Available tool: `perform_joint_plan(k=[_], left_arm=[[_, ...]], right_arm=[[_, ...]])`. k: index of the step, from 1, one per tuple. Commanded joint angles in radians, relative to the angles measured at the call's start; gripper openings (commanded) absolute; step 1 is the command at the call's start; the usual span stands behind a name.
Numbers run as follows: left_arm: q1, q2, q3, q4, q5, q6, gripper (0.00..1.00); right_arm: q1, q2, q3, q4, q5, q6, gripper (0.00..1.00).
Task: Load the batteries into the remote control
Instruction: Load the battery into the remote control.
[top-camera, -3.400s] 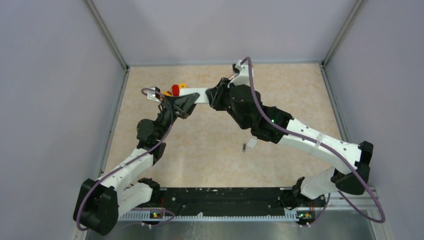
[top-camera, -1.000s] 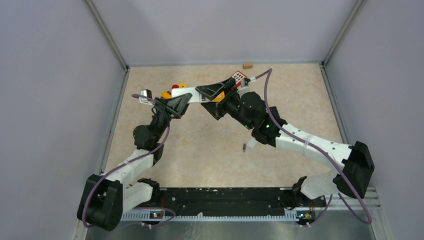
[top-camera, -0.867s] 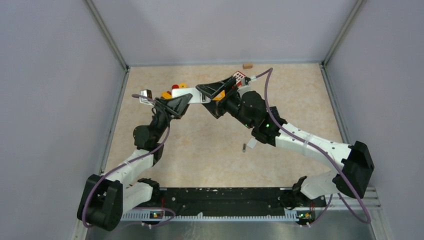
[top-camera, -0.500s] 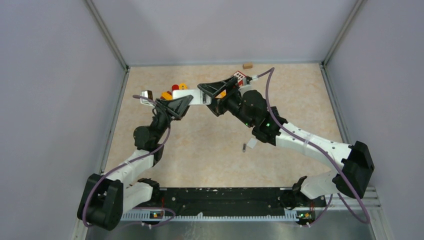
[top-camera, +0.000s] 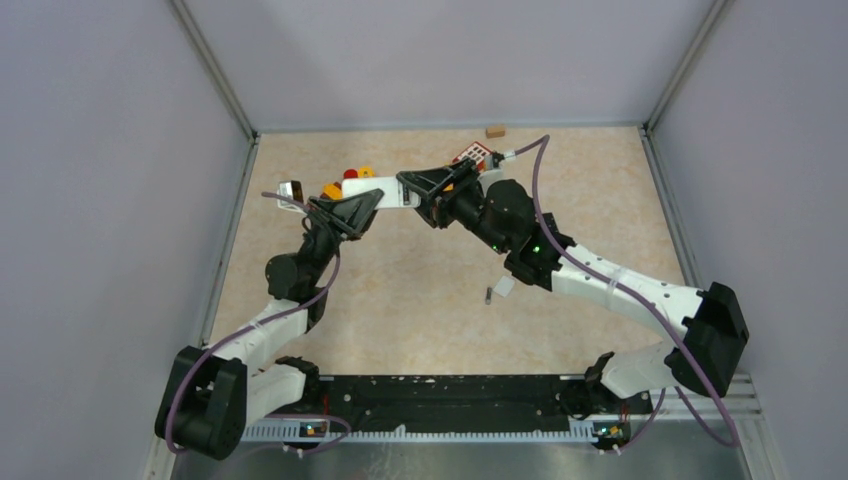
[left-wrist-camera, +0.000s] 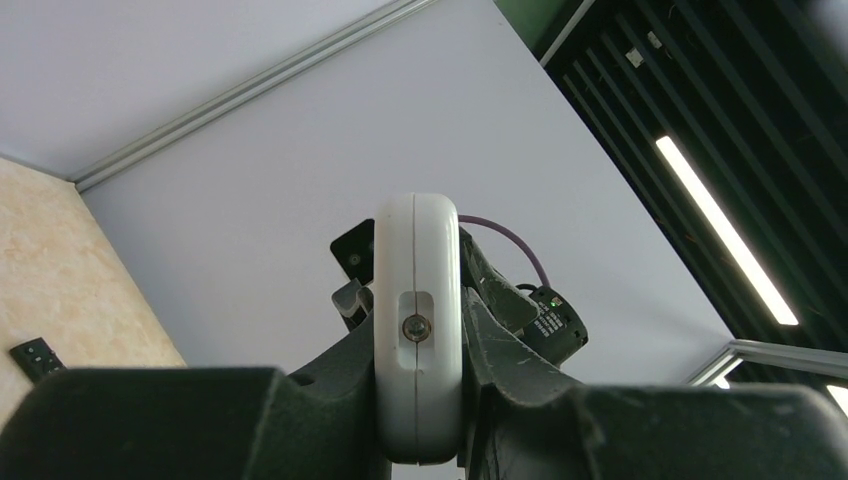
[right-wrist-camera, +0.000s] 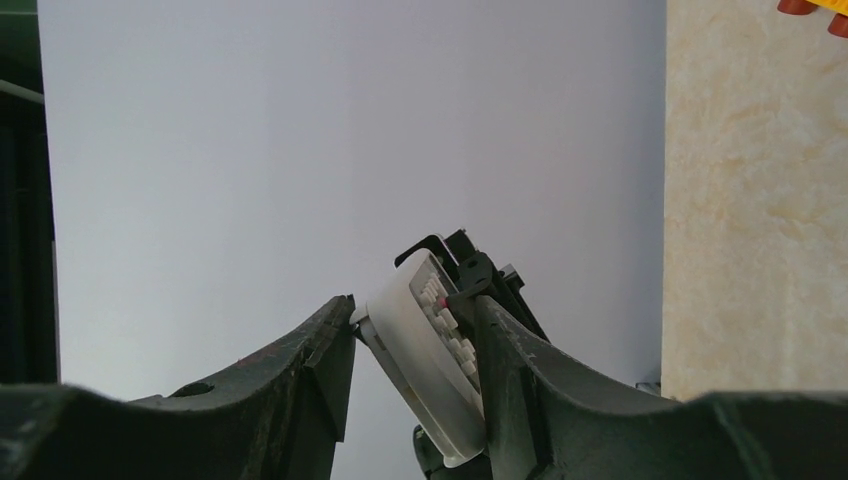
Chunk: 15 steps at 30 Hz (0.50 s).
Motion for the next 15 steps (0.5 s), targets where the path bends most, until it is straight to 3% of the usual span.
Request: perform_joint_plan(k=[1,15], left_arm=[[0.005,0.000,-0.012,0.076,0.023,0.011,0.00],[0.005,0.003,0.017,0.062,0.022,-0.004,0.00]], right_arm=[[-0.018,-0.028,-0.008,0.095,-0.009,0.020,0.46],[-0.024,-0.004,0.006,0.107,-0.055,0.003,0.20]])
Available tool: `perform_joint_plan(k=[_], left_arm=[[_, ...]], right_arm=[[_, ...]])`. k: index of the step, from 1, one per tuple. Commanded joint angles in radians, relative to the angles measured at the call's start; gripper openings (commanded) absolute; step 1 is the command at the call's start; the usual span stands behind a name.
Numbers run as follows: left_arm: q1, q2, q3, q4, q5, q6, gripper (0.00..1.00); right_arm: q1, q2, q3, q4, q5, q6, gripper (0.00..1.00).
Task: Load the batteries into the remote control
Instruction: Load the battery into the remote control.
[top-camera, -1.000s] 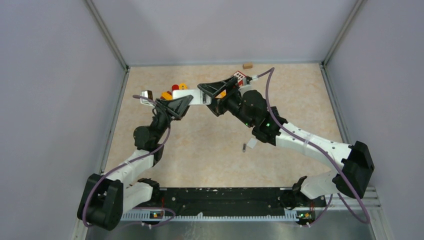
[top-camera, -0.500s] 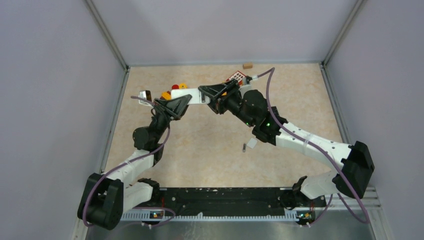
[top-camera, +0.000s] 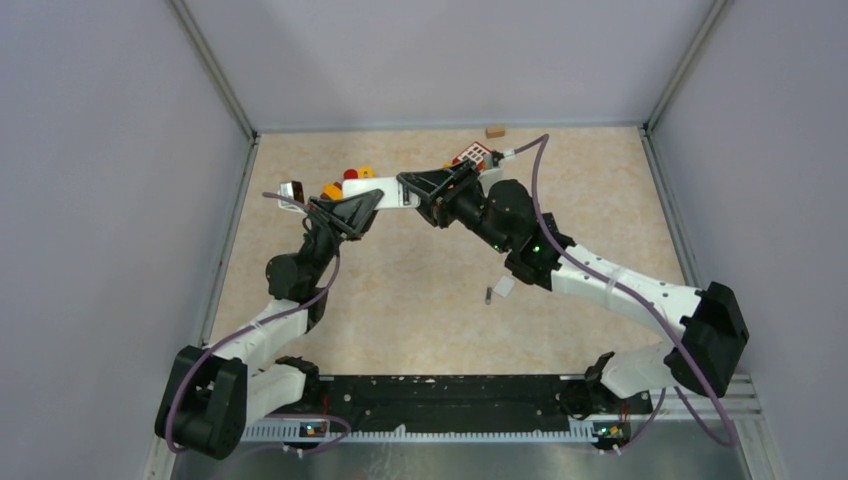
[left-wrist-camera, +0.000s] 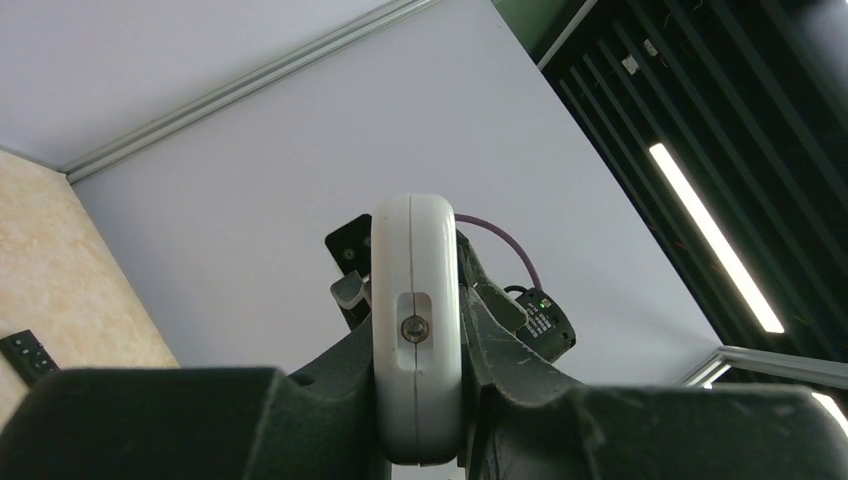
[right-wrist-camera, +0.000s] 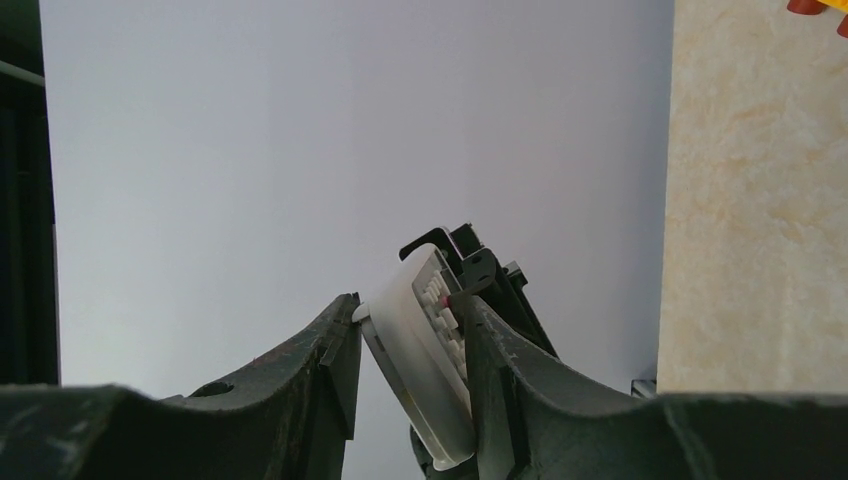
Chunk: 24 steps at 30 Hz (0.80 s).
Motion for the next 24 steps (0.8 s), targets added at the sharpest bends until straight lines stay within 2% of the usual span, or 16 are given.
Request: perform_joint_plan(k=[1,13,19,24], left_arm=[[0.005,0.000,0.023,0.053,0.024,0.016,0.00],[0.005,0.005,0.062,0.035,0.024,0.068,0.00],[0.005,0.007,0.085,0.038,0.030,0.050,0.00],[0.005,-0.003,0.084,0.030,0.024,0.082,0.00]], right_arm=[[-0.011,-0.004,0.022,0.073,-0.022,0.009,0.19],[-0.012,-0.002,-0.004,0.064,-0.076,0.016,0.09],[-0.012,-0.022,-0.031,-0.012,-0.097,-0.023,0.07],[-0.012,-0.038,-0.089,-0.001,-0.118,-0.014,0.08]])
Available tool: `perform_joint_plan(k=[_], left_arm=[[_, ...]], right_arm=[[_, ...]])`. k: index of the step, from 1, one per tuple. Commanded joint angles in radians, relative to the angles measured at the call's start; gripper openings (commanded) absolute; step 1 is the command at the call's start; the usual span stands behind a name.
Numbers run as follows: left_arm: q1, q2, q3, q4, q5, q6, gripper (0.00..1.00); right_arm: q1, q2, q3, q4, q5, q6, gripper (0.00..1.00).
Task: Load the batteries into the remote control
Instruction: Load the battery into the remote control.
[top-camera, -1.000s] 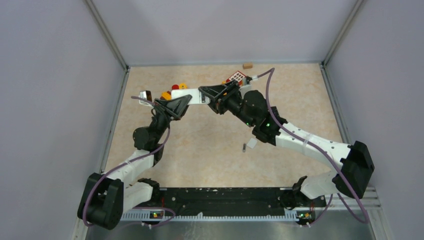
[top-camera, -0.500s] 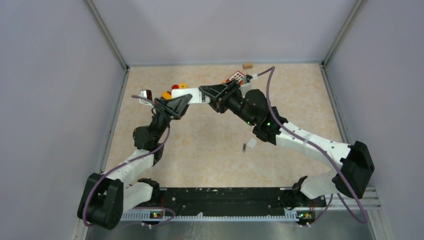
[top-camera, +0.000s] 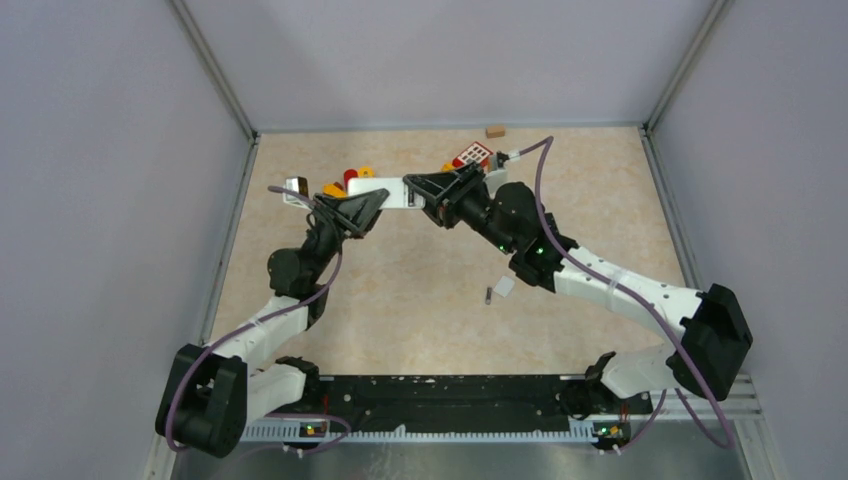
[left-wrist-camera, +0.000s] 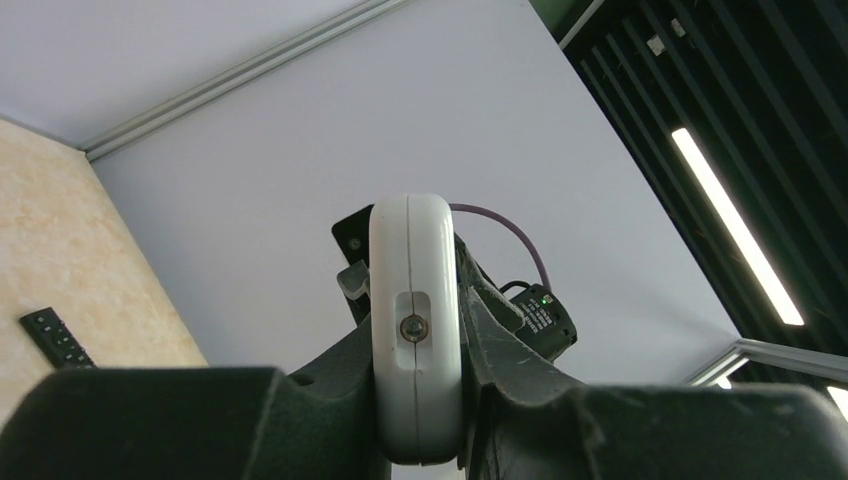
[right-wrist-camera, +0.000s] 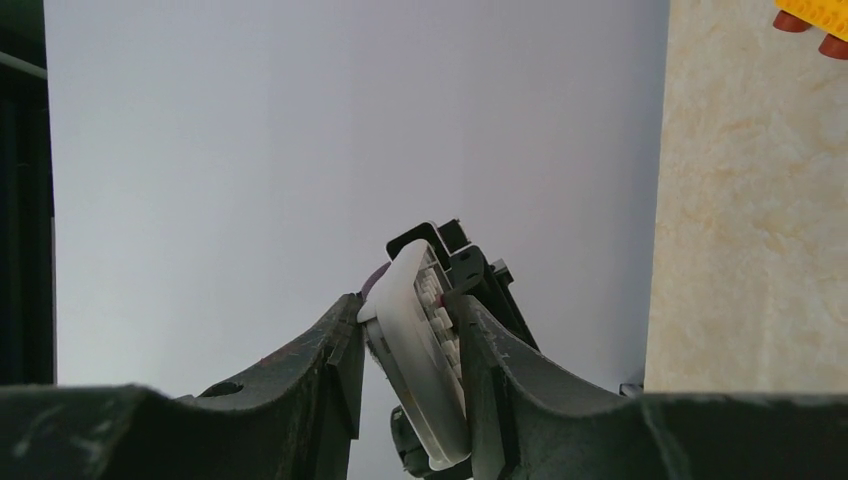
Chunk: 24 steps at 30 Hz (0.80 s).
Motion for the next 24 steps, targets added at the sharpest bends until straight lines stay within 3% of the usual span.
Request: perform_joint_plan(k=[1,8,12,17,21,24], left_arm=[[0.005,-0.010,0.053,0.086,-0.002,0.072,0.00],[0.005,-0.002,0.058,0.136,0.016,0.054,0.00],[0.005,-0.018,0.033,0.126,0.015,0.038,0.00],[0.005,-0.023,0.000,0.119,0.019,0.025,0.00],[0.005,-0.012,-0.013,0.124,0.020,0.013,0.00],[0.005,-0.002,-0.014,0.128,0.021,0.006,0.00]], right_arm=[[0.009,-0.028,-0.047,-0.049,-0.080,0.008,0.08],[0.010,-0.033,-0.075,-0.014,-0.098,0.020,0.15],[0.003,-0.051,-0.088,0.015,-0.061,0.009,0.37],[-0.021,-0.081,-0.101,0.086,-0.040,-0.011,0.56],[-0.085,-0.084,-0.086,0.181,-0.125,-0.046,0.74],[-0.100,-0.084,-0.042,0.155,-0.163,-0.095,0.82]])
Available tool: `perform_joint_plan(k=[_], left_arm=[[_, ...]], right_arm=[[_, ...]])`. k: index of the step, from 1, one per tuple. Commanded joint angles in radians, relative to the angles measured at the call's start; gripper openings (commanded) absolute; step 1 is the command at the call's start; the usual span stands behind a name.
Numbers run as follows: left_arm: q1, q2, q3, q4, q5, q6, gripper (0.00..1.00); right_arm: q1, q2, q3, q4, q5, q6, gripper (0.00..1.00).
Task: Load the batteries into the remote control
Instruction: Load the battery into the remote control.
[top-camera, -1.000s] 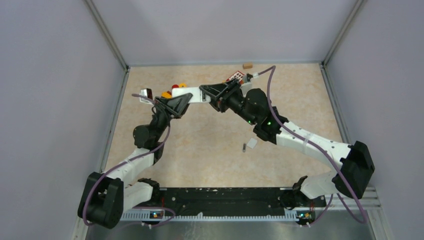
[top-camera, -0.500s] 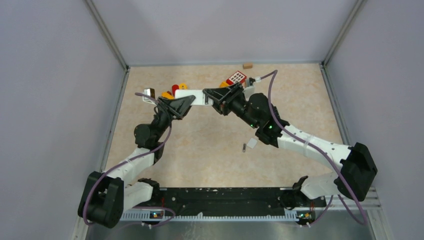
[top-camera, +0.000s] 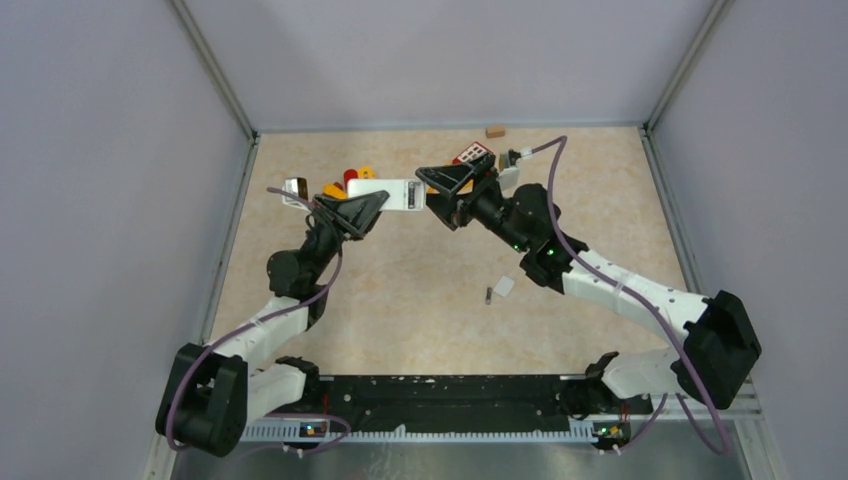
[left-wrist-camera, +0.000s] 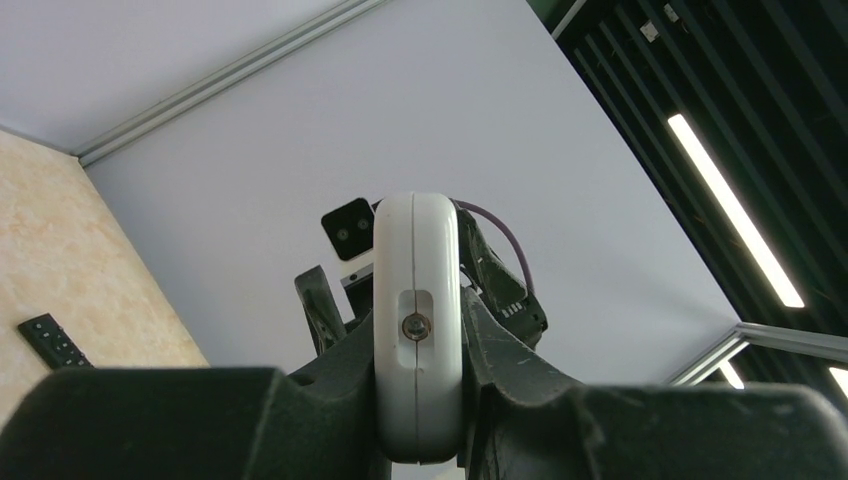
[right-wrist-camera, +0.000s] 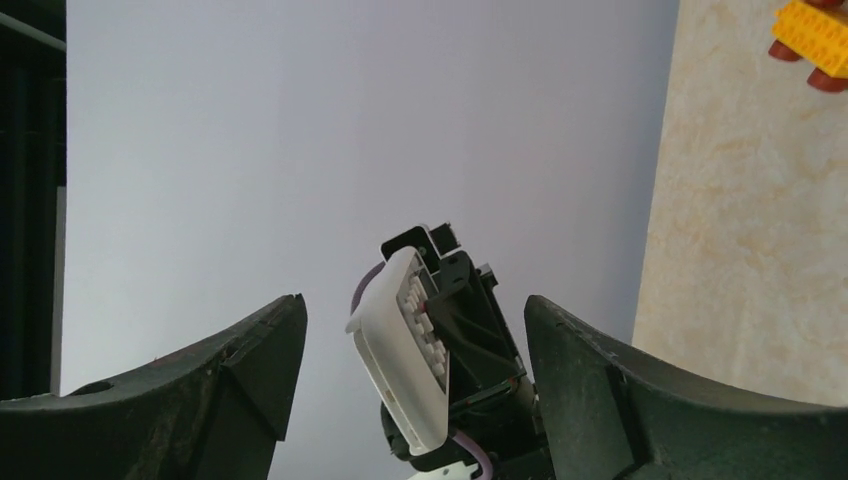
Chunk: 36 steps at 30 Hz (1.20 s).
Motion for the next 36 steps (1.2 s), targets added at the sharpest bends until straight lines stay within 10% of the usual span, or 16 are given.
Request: perform_joint_plan(k=[1,18,26,36], left_arm=[[0.006,-0.001,-0.006,0.108,-0.005,-0.011,0.00],[0.005,0.011,0.006,0.110,0.005,-0.010,0.00],[0.005,0.005,0.013,0.102,0.005,-0.015,0.00],[0.005,0.003,0.027,0.063,0.007,-0.117,0.00]], right_arm=[[-0.032,-0.031,0.070,0.046,-0.081,-0.082,0.82],[-0.034,0.053,0.176,-0.083,-0.176,-0.189,0.52],[-0.033,0.053,0.165,-0.102,-0.184,-0.226,0.23],[-0.032,0.054,0.117,-0.103,-0.217,-0.391,0.20]])
